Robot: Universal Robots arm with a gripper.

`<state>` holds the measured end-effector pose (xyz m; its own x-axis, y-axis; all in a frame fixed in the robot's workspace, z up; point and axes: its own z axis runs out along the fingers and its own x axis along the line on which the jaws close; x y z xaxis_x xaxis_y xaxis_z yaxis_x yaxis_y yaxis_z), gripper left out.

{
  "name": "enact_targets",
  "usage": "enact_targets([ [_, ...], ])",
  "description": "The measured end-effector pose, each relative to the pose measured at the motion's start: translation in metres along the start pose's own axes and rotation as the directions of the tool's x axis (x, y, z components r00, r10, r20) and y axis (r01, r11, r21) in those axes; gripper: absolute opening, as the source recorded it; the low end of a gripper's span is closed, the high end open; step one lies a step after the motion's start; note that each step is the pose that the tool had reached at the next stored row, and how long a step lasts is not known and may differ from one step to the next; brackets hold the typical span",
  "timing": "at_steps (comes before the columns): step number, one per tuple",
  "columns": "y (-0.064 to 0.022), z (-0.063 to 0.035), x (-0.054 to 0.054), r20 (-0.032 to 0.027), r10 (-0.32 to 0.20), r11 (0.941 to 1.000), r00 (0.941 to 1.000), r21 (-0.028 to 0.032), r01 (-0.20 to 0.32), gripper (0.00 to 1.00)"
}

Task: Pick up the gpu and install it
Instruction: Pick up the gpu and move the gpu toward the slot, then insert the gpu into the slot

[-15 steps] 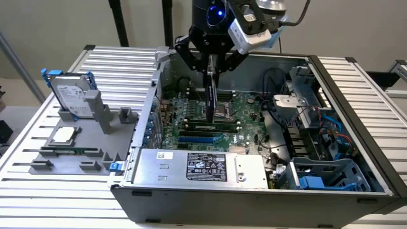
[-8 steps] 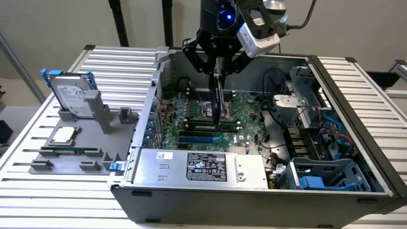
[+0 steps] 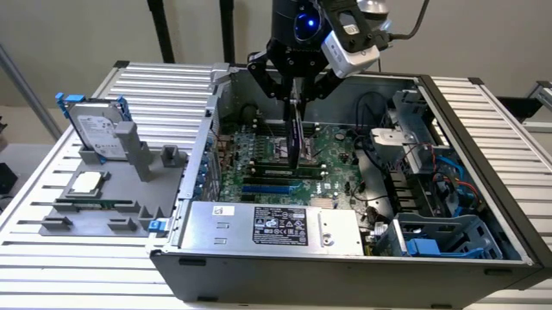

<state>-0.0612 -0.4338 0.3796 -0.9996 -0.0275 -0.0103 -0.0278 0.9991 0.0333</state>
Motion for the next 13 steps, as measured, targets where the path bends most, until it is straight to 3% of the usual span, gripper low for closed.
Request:
enact_targets([
  [13,0.0,0.0,-0.0001,-0.0001,-0.001,1.0,1.0,0.0001,0.001,0.0],
])
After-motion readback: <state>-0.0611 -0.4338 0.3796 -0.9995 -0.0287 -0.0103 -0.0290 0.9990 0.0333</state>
